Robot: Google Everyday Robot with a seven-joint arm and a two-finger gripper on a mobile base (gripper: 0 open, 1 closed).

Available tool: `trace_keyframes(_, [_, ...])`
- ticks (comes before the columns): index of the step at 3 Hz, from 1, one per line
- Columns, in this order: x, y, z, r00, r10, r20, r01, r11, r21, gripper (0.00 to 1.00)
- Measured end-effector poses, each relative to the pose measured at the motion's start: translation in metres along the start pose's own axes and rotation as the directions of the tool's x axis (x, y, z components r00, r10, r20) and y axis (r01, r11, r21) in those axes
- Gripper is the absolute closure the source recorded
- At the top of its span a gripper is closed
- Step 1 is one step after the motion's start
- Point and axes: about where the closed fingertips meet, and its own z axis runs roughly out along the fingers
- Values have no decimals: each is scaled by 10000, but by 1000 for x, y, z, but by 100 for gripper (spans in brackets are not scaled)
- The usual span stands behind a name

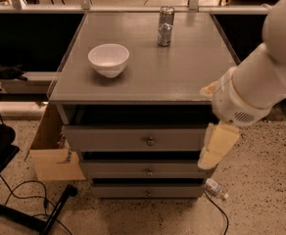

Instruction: Open top drawer

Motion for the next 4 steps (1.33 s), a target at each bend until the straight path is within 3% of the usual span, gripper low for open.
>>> trace_keyframes(1, [-2, 9, 87, 9999, -155, -77, 151, 9989, -433, 0])
trace_keyframes(2, [5, -13, 169, 9990, -88, -431, 53, 9968, -800, 0])
trace_keyframes(4, [19, -43, 221, 9970, 563, -525, -601, 9954, -752, 0])
